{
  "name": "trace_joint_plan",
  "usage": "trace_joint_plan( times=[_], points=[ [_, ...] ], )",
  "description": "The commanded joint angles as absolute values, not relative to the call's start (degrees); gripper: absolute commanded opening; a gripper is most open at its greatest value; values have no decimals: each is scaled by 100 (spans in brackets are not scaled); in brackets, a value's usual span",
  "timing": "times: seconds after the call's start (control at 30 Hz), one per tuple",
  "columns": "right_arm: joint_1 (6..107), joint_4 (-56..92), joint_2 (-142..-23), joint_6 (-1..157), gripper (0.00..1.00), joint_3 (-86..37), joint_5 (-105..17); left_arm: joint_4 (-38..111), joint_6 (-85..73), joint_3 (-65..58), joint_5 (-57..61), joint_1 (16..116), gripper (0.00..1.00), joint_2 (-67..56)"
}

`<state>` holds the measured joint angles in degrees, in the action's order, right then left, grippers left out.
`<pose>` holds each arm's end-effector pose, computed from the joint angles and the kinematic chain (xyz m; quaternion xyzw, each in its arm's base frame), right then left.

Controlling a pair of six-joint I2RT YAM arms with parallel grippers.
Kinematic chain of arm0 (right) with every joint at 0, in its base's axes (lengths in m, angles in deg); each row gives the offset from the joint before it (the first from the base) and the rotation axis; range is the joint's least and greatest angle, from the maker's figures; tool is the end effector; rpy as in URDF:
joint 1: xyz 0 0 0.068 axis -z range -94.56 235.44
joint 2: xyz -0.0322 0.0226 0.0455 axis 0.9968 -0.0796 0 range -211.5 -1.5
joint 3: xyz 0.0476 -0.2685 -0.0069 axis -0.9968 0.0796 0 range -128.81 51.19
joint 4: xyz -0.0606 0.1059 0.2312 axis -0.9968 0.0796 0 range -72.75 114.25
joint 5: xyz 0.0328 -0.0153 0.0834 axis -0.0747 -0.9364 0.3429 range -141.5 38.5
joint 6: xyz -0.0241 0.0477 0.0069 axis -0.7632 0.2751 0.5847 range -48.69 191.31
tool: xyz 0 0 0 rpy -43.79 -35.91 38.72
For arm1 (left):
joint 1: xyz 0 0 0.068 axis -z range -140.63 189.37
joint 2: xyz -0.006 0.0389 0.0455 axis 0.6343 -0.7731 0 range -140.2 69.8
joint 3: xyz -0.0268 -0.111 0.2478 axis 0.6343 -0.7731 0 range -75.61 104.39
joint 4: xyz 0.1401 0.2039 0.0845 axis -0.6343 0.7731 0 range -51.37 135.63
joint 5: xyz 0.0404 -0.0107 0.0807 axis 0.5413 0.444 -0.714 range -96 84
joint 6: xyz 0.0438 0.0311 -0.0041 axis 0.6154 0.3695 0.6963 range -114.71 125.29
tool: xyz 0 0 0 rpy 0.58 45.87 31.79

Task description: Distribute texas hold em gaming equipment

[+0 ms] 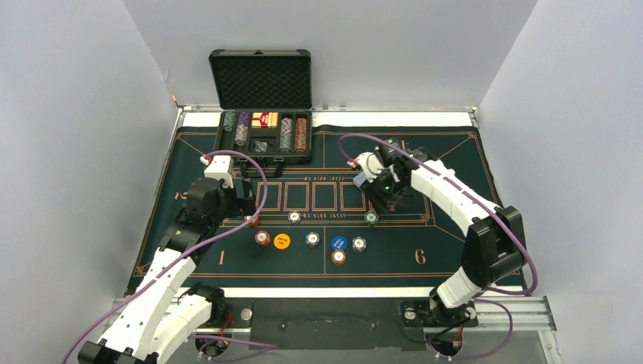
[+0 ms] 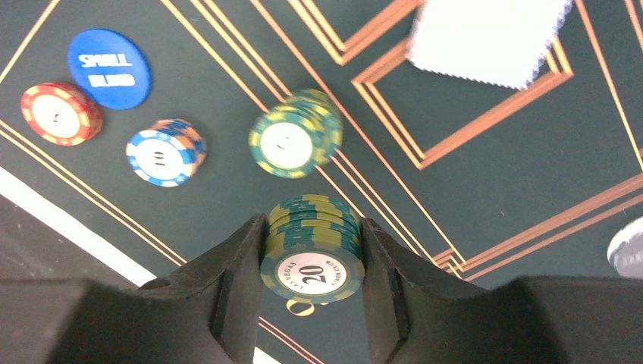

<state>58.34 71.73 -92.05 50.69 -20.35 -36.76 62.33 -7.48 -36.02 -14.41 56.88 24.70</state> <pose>0.2669 0.1467 0.2505 -0.4138 0.8902 0.1348 0.1350 0.1719 -0.0489 0.2835 -0.0015 0.8611 -0.0708 0.5035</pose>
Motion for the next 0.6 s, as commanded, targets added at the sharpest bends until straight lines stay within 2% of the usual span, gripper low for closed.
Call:
trace_joint_plan(
  times=[0.0,0.3,0.57],
  points=[
    [6655,7267,-8751,4942,0,-2062,-3587,5954,-657,-3534,-1476,5659,97,2547],
    [9006,6719,-8905,4951,0,-1782,-3788,5919,-657,-3528,-1380,5659,97,2585],
    [9662,6235,-9684,4996,1,-2081,-4112,5904,-651,-3538,-1339,5659,97,2591]
  ],
)
